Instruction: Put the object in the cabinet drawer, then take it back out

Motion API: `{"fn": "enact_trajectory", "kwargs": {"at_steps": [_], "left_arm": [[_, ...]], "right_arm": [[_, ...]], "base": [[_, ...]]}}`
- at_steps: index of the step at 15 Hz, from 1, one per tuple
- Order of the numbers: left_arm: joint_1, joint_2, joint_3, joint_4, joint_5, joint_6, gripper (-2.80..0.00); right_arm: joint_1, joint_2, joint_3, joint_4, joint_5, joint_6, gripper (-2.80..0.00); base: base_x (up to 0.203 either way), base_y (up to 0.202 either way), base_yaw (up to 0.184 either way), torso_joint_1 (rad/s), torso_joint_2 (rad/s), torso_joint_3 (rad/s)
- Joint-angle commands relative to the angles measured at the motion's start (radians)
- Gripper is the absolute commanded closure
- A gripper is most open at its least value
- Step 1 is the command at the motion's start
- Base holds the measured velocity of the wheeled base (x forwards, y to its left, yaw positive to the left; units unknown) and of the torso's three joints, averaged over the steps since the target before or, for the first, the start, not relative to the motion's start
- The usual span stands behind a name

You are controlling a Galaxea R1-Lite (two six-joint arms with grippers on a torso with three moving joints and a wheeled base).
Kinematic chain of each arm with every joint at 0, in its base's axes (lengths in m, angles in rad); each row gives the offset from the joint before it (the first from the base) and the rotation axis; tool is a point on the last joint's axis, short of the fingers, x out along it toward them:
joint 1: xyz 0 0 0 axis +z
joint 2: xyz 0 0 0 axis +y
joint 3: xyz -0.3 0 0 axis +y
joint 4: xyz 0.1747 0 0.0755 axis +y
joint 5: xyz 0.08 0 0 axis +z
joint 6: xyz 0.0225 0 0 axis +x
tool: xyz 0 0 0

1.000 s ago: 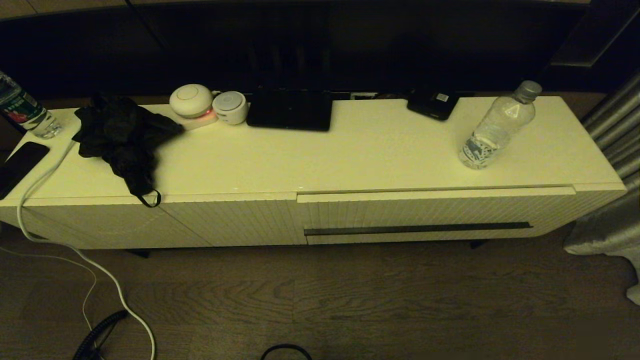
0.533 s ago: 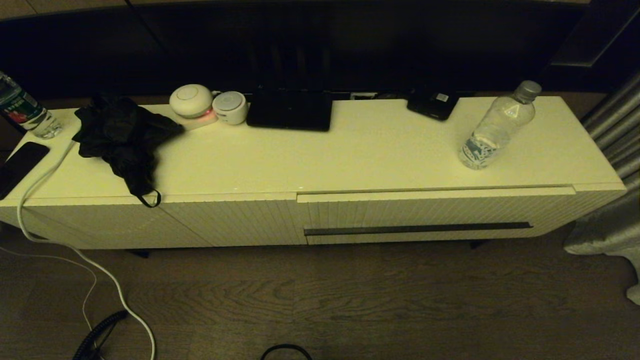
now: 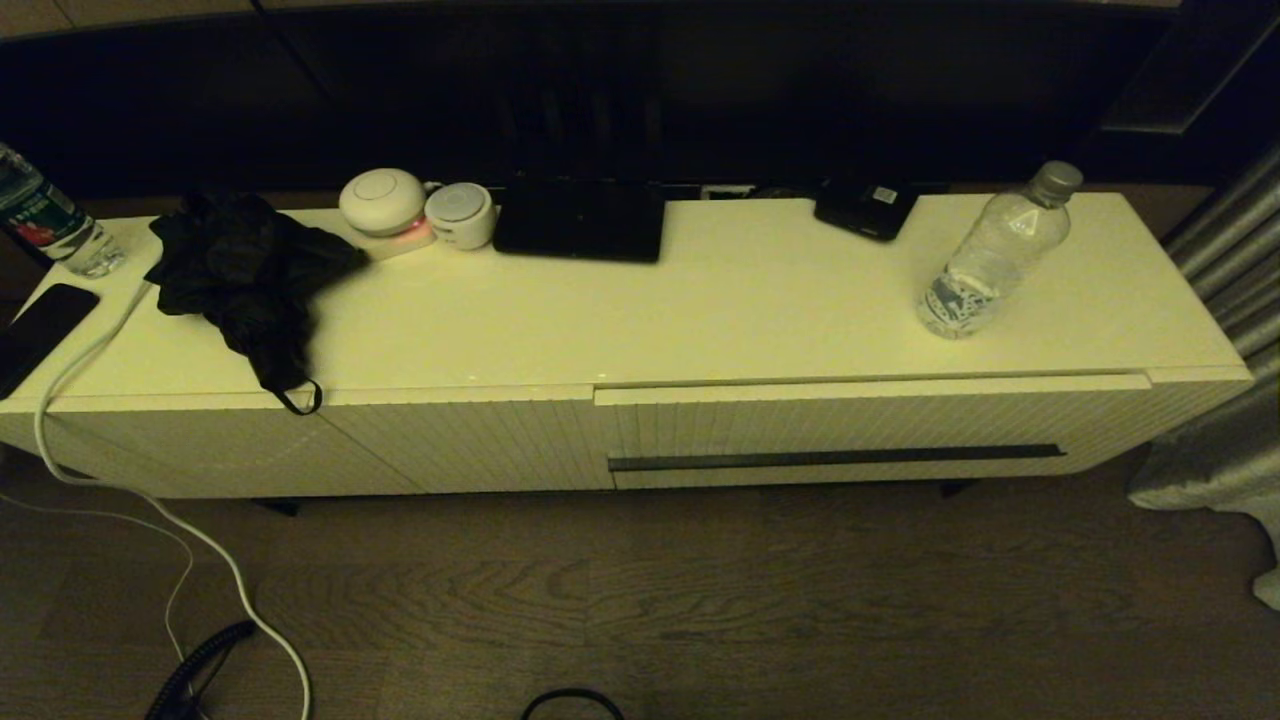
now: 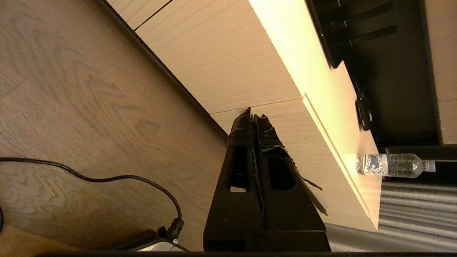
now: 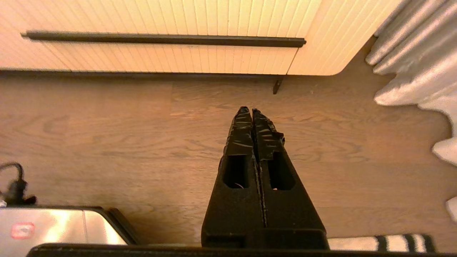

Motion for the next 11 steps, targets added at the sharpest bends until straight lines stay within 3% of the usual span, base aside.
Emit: {"fn": "enact_trajectory", "kwargs": {"at_steps": [1,11], "left_arm": [[0.000,-0.002,0.000,0.000,0.000,-0.006,0.00],[0.000,-0.002,0.000,-0.001,0.000,-0.006,0.00]], "right_arm": [[-0.001,0.002,0.000,0.001,-0.002,0.015,0.00],[-0.002,0.004,0.000,0.001,0.000,0.018,0.00]], "base": [[0.000,0.000,0.000,0.000,0.00,0.000],[0.000,0.000,0.000,0.000,0.00,0.000]]}}
